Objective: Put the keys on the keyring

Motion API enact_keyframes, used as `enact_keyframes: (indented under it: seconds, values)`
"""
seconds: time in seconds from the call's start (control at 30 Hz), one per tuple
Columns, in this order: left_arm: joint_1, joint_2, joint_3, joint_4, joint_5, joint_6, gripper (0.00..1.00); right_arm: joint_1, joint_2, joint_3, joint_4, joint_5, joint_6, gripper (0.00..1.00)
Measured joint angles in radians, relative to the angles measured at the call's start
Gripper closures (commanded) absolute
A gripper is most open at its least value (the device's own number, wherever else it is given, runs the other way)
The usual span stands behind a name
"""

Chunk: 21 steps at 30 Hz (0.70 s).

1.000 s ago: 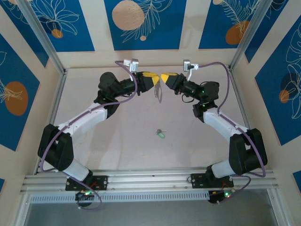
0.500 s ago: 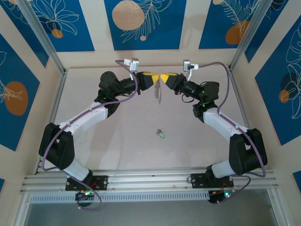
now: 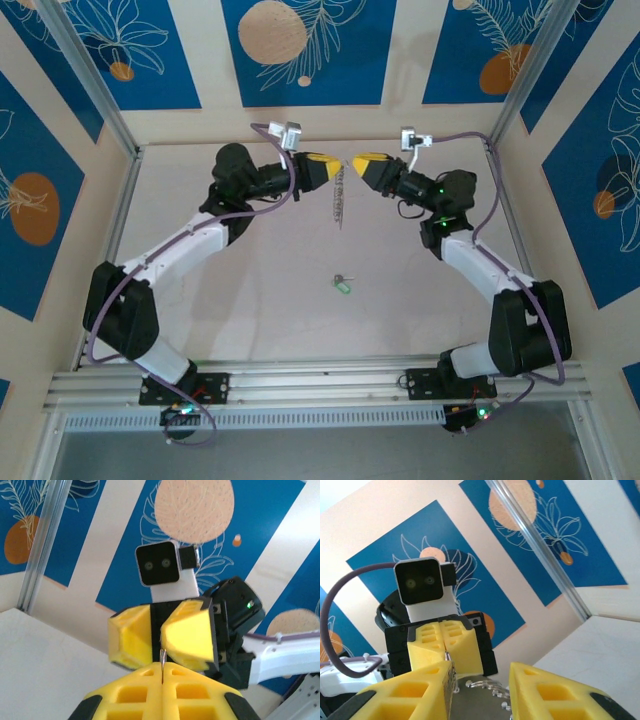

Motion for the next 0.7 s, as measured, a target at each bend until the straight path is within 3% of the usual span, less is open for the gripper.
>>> enact_keyframes:
  seconds: [0.2, 0.47, 0.7]
  values:
    - [0.000, -0.006, 0.133, -0.328, 0.056, 0.237, 1.00, -0.056, -0.127, -0.020, -0.140, -0.062, -0.098, 0.56]
    - [0.000, -0.006, 0.329, -0.711, 0.142, 0.513, 1.00, -0.053, -0.174, 0.042, -0.370, -0.191, -0.278, 0.55]
    - [0.000, 0.015, 0.435, -0.886, 0.200, 0.630, 1.00, -0.034, -0.174, 0.074, -0.465, -0.218, -0.356, 0.57]
